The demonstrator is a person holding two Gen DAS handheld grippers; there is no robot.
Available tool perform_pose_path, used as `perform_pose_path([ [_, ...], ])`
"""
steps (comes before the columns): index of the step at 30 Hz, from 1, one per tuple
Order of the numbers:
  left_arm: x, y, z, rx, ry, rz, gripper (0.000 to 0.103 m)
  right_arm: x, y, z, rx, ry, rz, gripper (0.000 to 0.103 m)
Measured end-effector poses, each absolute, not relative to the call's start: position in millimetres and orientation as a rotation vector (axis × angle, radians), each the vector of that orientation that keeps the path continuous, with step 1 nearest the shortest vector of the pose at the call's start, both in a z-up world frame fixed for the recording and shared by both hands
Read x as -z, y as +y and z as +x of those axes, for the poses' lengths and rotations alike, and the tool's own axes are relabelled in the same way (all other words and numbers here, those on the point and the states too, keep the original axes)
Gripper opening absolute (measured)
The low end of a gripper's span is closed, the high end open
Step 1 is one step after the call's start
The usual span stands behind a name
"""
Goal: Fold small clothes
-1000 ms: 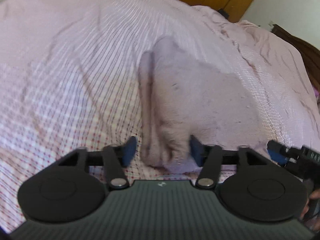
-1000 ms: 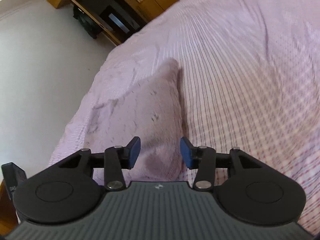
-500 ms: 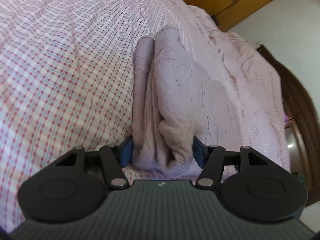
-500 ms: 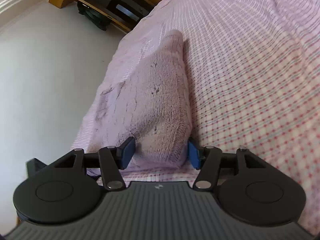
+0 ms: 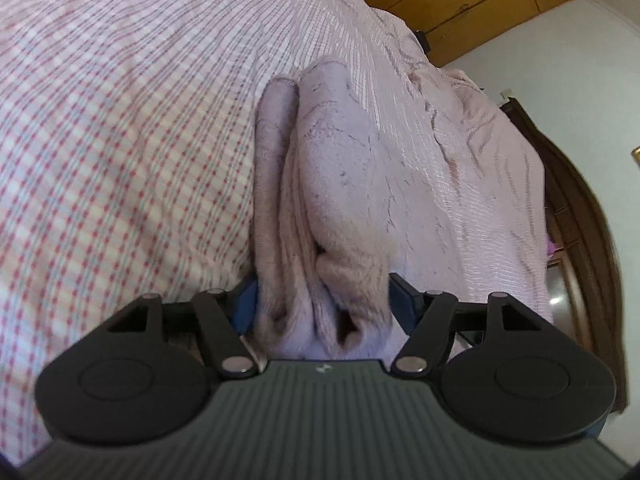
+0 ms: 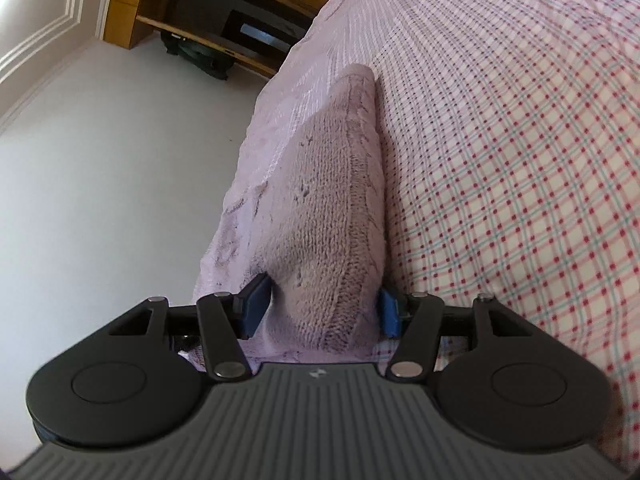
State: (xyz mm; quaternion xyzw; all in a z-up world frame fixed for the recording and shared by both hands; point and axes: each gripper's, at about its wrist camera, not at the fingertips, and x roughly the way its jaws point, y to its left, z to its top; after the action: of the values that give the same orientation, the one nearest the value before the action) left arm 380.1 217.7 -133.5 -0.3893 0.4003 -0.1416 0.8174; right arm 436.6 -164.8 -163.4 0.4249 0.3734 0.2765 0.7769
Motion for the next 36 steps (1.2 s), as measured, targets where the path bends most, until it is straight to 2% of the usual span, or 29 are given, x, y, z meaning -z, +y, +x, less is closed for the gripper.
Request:
perform_pose_path([
  [3, 134, 224, 371, 0.328, 0.854, -0.910, 0.084, 163, -172, 430, -0.588, 0.800, 0.929, 0.063],
  [5, 133, 224, 369, 0.336, 0.850, -0.923, 0.087, 162, -171, 426, -0.574, 0.801, 0.922, 0.065],
  [7, 131, 214, 375, 0.313, 0.859, -0.883, 0.087, 160, -167, 425, -0.571, 0.797, 0.913, 0.070],
  [14, 135, 193, 399, 0.247, 0.796, -0.845, 0.087, 161, -164, 429, -0.569, 0.799, 0.970, 0.071],
  [16, 132, 193, 397, 0.248, 0.785, -0.832, 0.082, 163, -167, 430, -0.587, 0.794, 1.015, 0.074],
  [18, 129, 191, 391, 0.223, 0.786, -0.787, 0.057, 165, -169, 431, -0.592, 0.797, 1.035, 0.071],
  [19, 129, 192, 387, 0.219, 0.785, -0.793, 0.053, 164, -170, 430, -0.585, 0.796, 1.041, 0.058],
  [21, 132, 196, 383, 0.233, 0.781, -0.843, 0.043, 162, -175, 422, -0.564, 0.800, 1.044, 0.046],
  [25, 134, 197, 373, 0.226, 0.764, -0.903, 0.038, 156, -176, 405, -0.524, 0.772, 1.036, 0.034],
  [29, 130, 202, 363, 0.213, 0.739, -0.957, 0.036, 149, -175, 396, -0.513, 0.757, 1.093, 0.031],
  [36, 89, 173, 327, 0.173, 0.716, -0.794, 0.036, 112, -178, 369, -0.578, 0.730, 1.107, 0.028],
])
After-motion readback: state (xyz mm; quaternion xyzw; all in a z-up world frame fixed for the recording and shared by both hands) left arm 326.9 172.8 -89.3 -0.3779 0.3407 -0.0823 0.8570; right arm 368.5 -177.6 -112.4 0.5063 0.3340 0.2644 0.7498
